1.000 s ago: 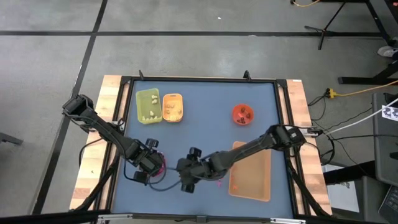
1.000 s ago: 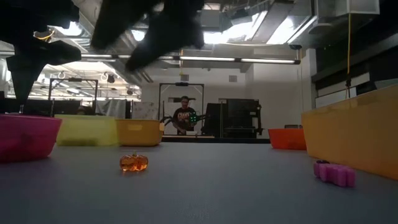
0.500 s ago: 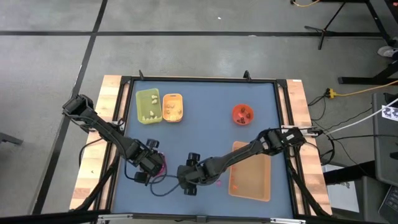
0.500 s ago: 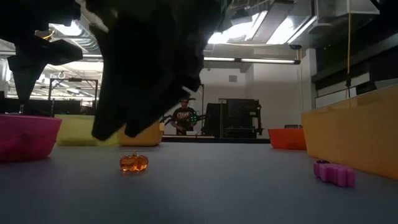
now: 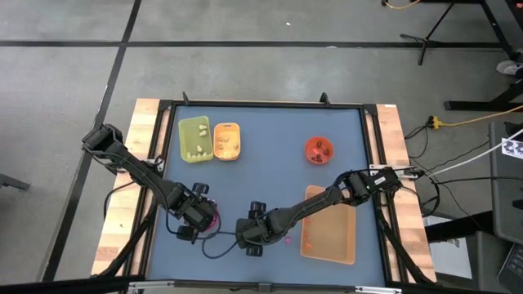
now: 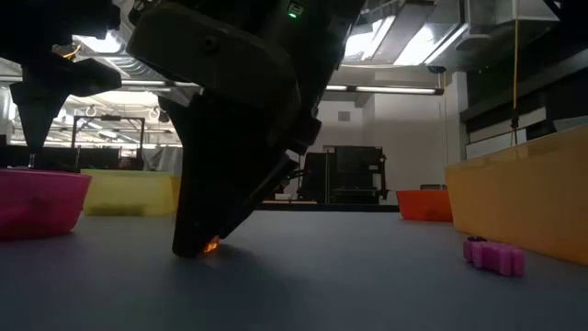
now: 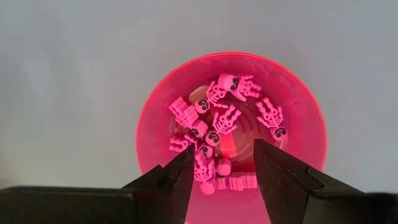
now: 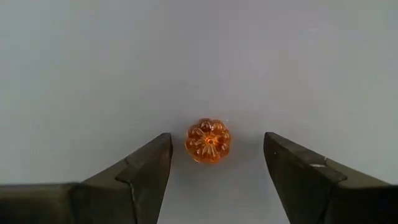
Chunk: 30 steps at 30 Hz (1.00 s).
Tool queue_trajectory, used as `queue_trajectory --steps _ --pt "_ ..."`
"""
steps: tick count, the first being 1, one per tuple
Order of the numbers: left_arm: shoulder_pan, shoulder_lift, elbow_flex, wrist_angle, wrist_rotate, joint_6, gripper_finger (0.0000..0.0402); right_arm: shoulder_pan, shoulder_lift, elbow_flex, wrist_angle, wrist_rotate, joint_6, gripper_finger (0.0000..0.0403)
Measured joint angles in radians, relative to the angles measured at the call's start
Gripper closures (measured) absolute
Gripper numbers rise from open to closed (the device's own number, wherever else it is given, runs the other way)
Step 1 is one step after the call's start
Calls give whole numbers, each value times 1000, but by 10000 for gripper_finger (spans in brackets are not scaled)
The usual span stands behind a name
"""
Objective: Sort Halloween decoration
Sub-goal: Put the orange pumpkin toy into the orange bin
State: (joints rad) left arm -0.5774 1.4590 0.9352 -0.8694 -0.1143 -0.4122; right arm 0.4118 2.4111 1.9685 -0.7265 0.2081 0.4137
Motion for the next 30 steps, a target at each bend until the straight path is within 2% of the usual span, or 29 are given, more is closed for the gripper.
queue_trajectory --steps 8,20,30 --pt "0 0 0 0 0 0 254 0 1 0 3 -11 0 154" --pt "0 0 0 -1 0 0 254 1 2 -1 27 -22 -1 264" --pt "0 0 0 -1 0 0 254 1 3 -1 29 -17 -1 305"
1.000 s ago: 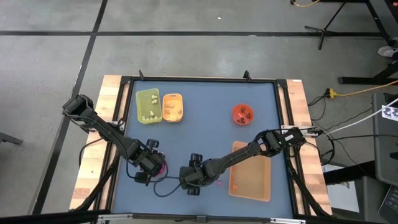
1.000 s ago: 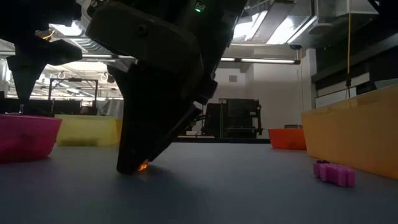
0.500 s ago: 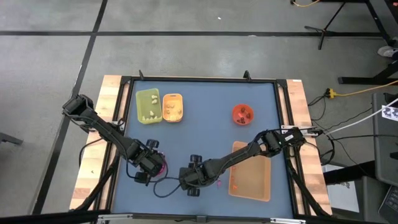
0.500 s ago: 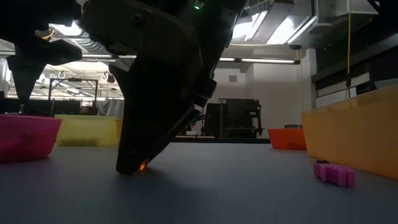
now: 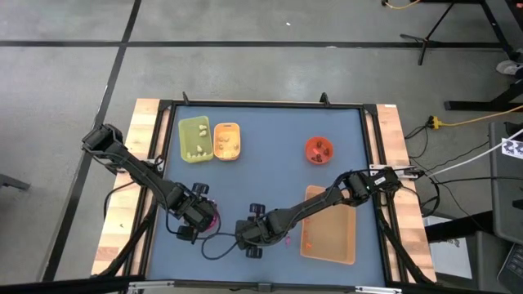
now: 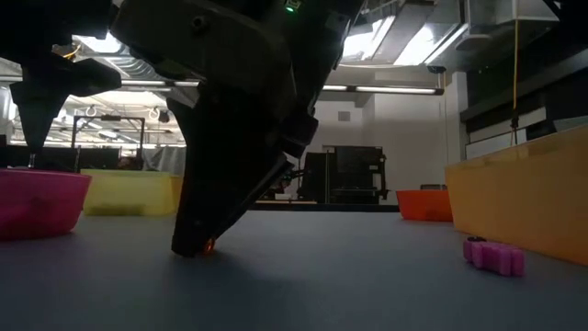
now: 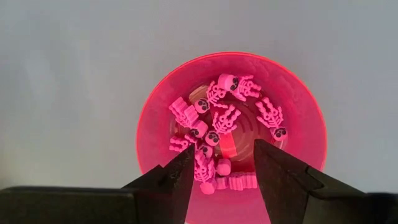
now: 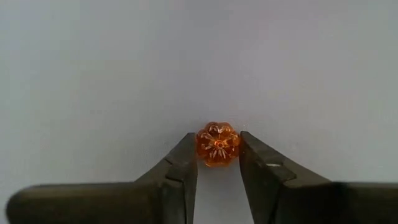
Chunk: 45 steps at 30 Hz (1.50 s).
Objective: Sort Halloween decoration
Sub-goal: Put the orange pumpkin toy into the orange bin
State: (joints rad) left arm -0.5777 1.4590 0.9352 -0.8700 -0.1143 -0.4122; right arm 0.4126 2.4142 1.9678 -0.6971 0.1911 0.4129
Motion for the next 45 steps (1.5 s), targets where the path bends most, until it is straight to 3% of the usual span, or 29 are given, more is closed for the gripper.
queue_trajectory --steps 15,26,31,38,45 --pt "0 0 0 0 0 0 254 -2 -15 22 -45 -54 0 304" --pt "0 -1 1 0 0 -1 254 17 -22 276 -447 -52 0 304" --pt "0 -1 1 -1 0 -3 254 66 -22 389 -626 -7 6 304" --pt "0 -1 1 2 0 -4 254 132 -71 368 -865 141 152 304" --pt "0 -1 1 78 0 -5 254 185 -82 331 -872 183 243 304"
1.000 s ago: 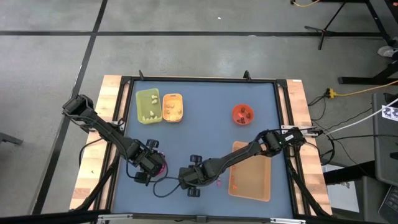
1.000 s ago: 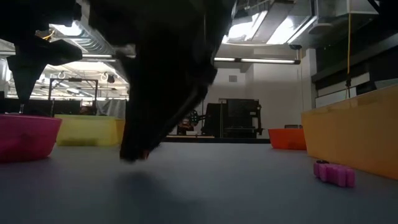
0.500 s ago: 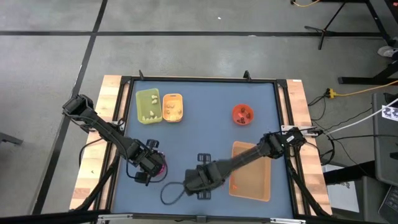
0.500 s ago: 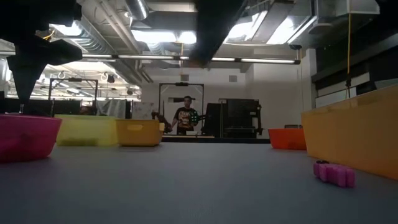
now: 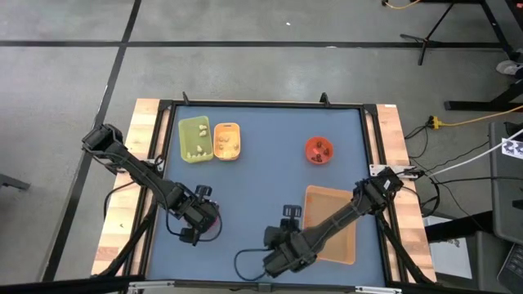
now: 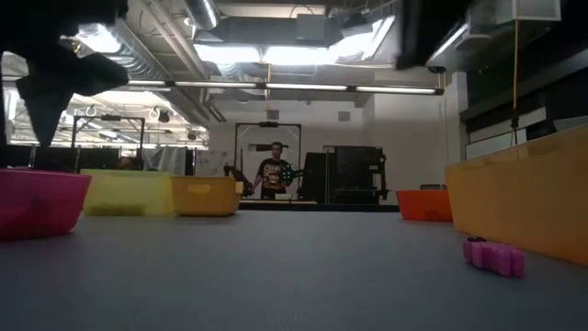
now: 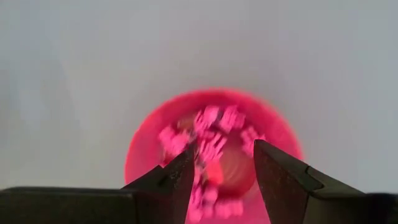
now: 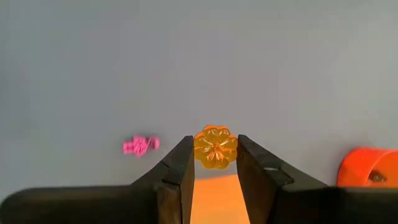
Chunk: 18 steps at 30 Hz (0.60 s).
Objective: Sort Halloween decoration
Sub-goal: Put the orange pumpkin toy into the orange bin
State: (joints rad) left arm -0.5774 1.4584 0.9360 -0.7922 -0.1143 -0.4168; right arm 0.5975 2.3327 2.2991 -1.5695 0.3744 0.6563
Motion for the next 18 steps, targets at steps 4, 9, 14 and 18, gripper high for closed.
queue_trajectory --steps 4,9,14,18 --pt "0 0 0 99 0 5 254 34 -4 -45 -1 -1 46 304" --pt "0 0 0 255 -26 15 254 86 -41 -116 0 -6 96 304" --pt "0 0 0 428 -70 114 254 130 -157 -268 0 -8 244 304" --pt "0 3 0 581 -119 184 254 159 -245 -425 -3 -8 410 304"
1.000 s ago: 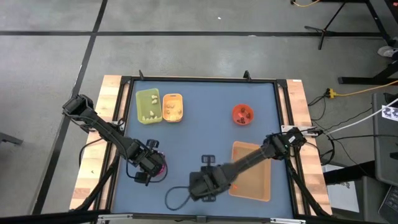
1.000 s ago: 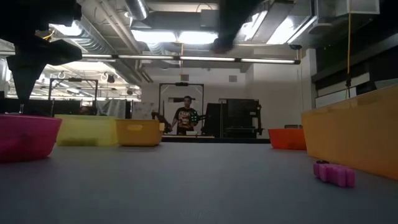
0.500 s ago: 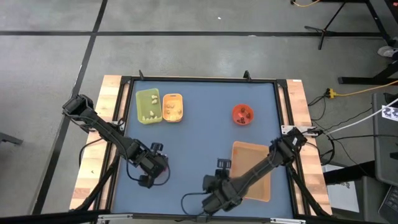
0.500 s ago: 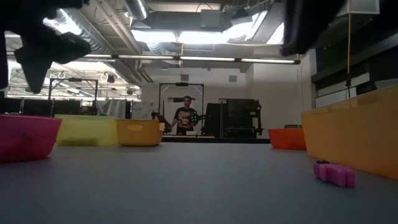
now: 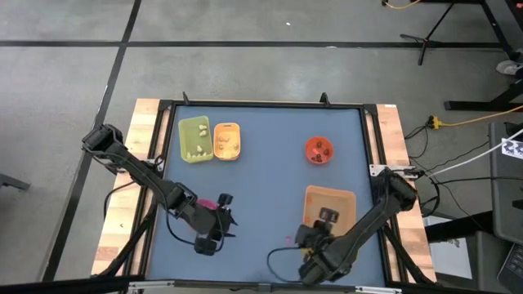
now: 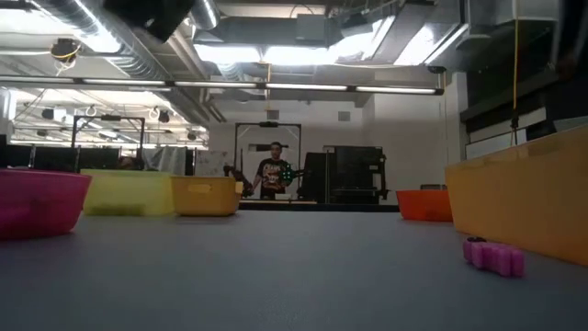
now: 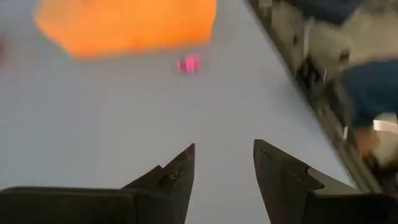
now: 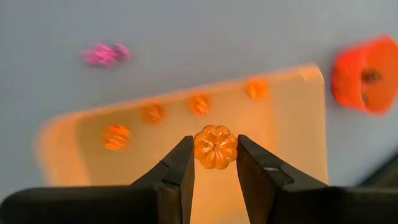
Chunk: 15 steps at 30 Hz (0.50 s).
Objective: Sort Halloween decoration
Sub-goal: Put the orange pumpkin toy into the orange bin
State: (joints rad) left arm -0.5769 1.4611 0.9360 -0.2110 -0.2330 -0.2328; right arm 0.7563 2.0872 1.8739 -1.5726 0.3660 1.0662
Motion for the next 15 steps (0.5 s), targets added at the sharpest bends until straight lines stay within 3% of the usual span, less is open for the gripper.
queue_trajectory --steps 6,11,15 --pt "1 56 0 268 -38 107 254 32 -55 -189 0 -66 167 303" --pt "10 149 0 499 -39 179 254 28 -54 -275 13 -201 175 303" --pt "31 237 0 680 -39 191 254 21 -54 -305 19 -237 159 303"
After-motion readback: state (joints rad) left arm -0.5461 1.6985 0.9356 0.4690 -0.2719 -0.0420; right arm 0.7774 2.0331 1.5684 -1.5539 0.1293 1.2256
